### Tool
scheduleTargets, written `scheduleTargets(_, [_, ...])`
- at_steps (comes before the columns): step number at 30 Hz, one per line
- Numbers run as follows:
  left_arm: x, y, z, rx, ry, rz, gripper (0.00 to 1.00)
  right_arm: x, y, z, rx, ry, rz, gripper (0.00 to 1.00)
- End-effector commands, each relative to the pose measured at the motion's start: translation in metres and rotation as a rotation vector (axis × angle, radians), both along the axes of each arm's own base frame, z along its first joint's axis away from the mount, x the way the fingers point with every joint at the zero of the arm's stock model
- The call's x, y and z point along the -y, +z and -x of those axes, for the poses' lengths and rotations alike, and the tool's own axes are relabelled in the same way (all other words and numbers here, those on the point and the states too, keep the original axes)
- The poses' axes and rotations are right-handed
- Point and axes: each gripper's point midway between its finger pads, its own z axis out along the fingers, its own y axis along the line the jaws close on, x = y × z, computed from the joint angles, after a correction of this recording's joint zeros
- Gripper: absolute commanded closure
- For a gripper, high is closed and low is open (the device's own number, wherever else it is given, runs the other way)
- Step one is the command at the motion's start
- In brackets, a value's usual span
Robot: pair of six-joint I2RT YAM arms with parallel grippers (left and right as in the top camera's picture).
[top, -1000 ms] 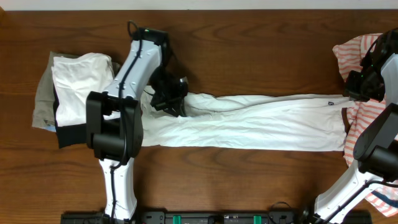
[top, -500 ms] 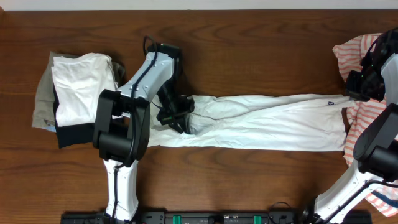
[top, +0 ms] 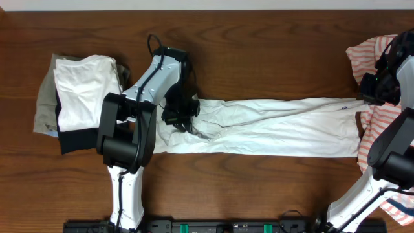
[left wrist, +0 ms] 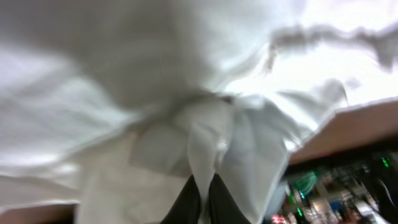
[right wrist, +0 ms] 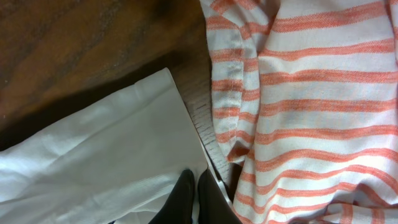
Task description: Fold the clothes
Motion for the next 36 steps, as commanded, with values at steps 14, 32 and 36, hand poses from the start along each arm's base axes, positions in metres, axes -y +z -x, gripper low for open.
scheduleTargets(14, [-0.063,-0.024,-0.069,0.249,0.219,-0.256,0.94,0.008,0.014,0.0,0.029,0.001,0.037,0.97])
scheduleTargets(32, [-0.075,-0.028,-0.093,0.325,0.268,-0.235,0.94,0.008,0.012,-0.001,0.026,0.002,0.036,0.97])
scheduleTargets(36, [-0.076,-0.027,-0.086,0.297,0.264,-0.243,0.93,0.008,0.012,-0.001,0.026,0.002,0.036,0.96])
